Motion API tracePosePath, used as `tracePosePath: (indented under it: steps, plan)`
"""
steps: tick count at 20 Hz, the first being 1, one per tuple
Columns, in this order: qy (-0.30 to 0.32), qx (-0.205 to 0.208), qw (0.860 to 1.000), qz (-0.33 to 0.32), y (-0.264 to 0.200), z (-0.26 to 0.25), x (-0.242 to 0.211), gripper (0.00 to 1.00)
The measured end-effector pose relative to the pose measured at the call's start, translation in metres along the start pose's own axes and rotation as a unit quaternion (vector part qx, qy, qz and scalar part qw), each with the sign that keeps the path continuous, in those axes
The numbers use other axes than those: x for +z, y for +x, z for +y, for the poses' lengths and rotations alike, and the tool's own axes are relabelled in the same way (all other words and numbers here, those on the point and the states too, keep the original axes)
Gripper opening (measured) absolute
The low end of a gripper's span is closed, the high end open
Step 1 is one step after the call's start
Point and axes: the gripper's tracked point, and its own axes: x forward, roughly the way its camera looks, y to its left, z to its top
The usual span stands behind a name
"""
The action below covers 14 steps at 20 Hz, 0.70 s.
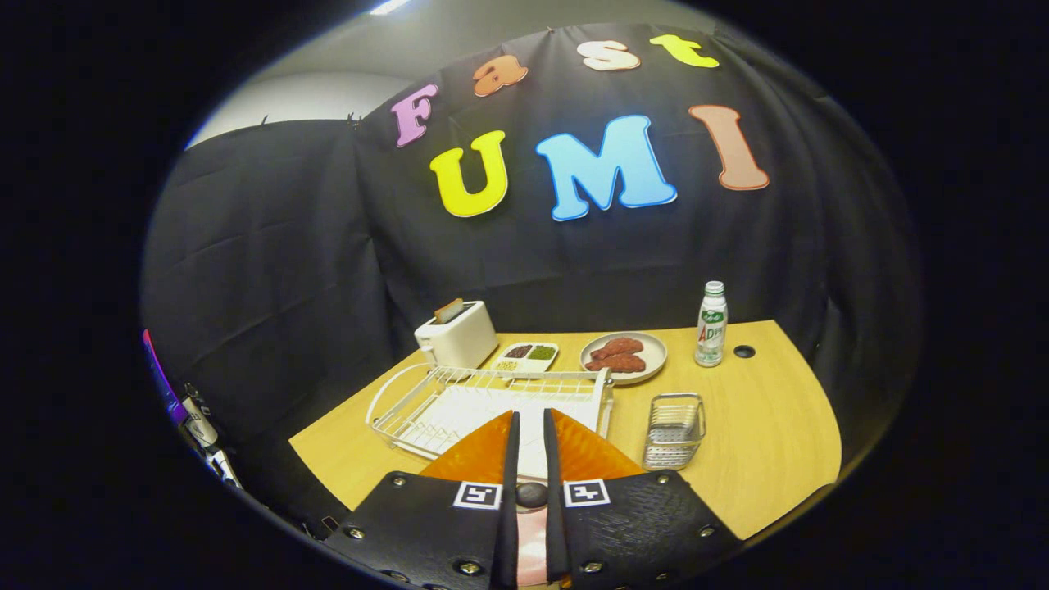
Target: Take the plate from the dish rack, then take the spoon from the basket and place it into the plate.
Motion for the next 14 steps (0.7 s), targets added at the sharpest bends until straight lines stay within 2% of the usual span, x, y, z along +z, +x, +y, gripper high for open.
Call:
tracePosePath:
  steps: [5, 14]
  plan:
    - [-0.004, 0.035, 0.999, 0.038, 0.019, 0.031, -0.042, 0.13]
    - [-0.017, 0.048, 0.997, 0.059, 0.057, 0.046, -0.084, 0.13]
